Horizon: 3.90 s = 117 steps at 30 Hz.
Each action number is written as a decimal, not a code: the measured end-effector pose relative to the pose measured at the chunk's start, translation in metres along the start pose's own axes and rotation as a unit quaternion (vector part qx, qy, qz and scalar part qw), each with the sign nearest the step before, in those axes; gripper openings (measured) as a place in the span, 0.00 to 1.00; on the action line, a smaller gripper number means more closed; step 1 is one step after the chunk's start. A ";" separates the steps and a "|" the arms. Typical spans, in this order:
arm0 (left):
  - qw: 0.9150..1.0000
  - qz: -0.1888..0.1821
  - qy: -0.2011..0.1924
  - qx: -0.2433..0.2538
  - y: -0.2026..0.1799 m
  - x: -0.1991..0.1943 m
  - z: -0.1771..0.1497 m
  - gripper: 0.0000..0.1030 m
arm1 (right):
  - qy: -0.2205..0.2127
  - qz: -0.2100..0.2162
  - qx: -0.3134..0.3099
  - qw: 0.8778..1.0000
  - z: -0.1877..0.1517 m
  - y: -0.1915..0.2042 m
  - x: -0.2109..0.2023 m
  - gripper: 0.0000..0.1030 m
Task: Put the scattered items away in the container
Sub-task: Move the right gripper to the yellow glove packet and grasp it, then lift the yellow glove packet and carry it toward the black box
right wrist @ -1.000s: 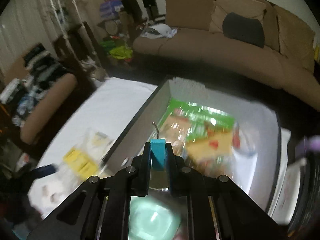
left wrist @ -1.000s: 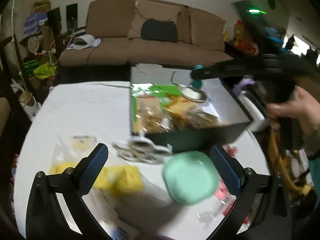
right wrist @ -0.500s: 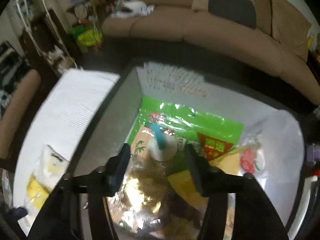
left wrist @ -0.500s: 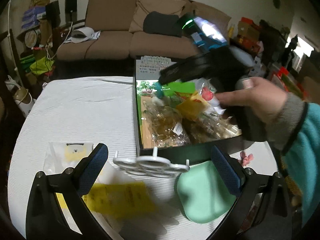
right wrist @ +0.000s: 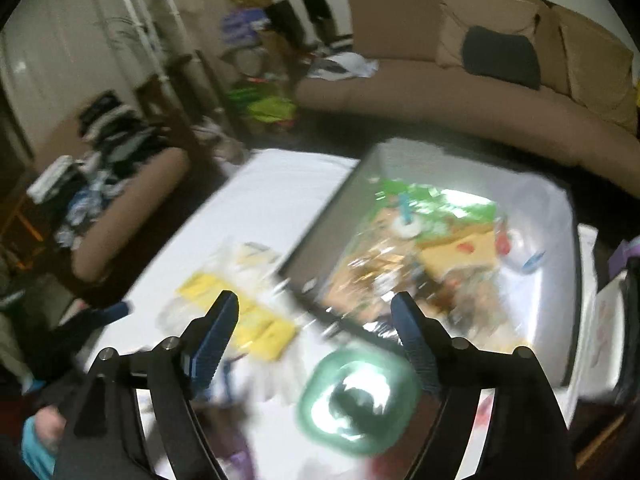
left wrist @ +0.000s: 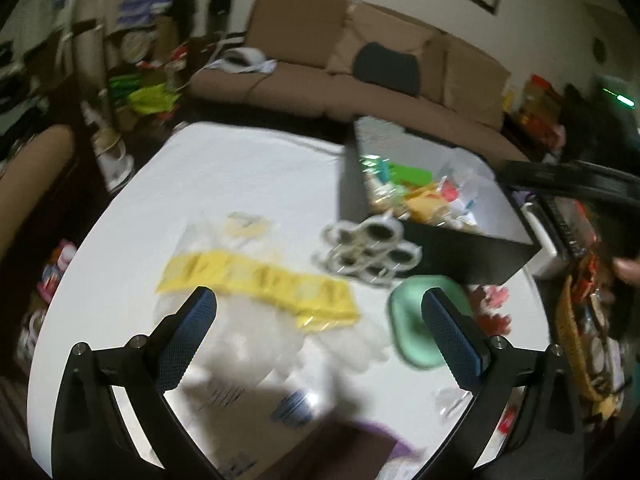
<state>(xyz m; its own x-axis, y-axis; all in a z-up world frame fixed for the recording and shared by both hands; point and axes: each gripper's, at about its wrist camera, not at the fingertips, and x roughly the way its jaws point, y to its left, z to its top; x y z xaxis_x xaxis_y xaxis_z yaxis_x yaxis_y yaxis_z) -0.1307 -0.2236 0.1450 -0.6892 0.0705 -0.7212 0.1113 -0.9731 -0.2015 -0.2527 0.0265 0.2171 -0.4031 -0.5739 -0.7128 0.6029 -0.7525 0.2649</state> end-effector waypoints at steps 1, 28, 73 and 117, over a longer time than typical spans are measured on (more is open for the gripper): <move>1.000 0.009 0.001 -0.004 0.007 -0.003 -0.005 1.00 | -0.003 0.009 0.001 1.000 -0.008 0.006 -0.006 0.79; 0.999 -0.008 0.024 -0.039 0.085 0.001 -0.020 0.96 | 0.042 0.070 0.171 0.982 -0.092 0.015 0.170 0.71; 0.999 -0.022 0.020 -0.044 0.079 0.003 -0.016 0.96 | 0.101 0.081 0.149 0.980 -0.058 0.046 0.200 0.50; 0.982 -0.159 -0.047 0.086 -0.055 -0.027 -0.015 0.98 | -0.107 0.298 0.271 0.909 -0.034 0.015 -0.045 0.22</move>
<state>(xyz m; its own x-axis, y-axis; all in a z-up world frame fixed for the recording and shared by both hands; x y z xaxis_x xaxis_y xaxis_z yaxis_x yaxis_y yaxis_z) -0.1076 -0.1683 0.1659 -0.7329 0.3637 -0.5749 -0.2371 -0.9287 -0.2852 -0.2025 0.0516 0.2310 -0.2751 -0.9379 -0.2112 0.3540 -0.3031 0.8848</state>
